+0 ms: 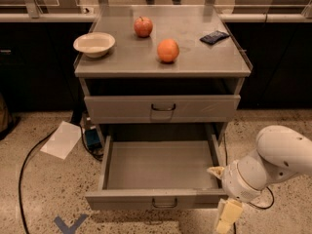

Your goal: Close middle drawer

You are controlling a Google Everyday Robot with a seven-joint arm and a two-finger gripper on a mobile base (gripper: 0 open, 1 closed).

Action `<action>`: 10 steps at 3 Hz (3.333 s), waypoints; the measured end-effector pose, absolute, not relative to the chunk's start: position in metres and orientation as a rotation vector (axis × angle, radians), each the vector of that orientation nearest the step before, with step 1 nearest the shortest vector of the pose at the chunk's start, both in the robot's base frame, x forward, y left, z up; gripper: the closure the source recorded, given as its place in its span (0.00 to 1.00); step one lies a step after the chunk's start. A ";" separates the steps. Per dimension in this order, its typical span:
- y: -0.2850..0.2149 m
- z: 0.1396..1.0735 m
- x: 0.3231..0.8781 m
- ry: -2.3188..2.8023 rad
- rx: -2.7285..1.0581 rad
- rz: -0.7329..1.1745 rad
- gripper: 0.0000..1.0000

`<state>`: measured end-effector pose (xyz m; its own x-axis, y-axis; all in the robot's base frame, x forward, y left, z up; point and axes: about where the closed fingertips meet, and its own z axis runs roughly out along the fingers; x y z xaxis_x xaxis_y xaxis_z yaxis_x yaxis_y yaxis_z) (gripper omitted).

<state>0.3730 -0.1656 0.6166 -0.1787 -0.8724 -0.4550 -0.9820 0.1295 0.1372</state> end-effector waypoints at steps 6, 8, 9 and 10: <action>-0.148 0.466 0.342 2.159 -1.720 0.971 0.00; -0.133 0.453 0.377 2.109 -1.699 1.026 0.00; -0.133 0.453 0.377 2.109 -1.699 1.026 0.00; -0.133 0.463 0.420 2.066 -1.680 0.985 0.00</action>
Offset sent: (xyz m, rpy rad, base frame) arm -0.0262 0.0148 -0.1134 0.1052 0.2216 -0.0330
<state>0.4200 -0.1334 0.4626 -0.2704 -0.7385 -0.6176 -0.9449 0.0806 0.3173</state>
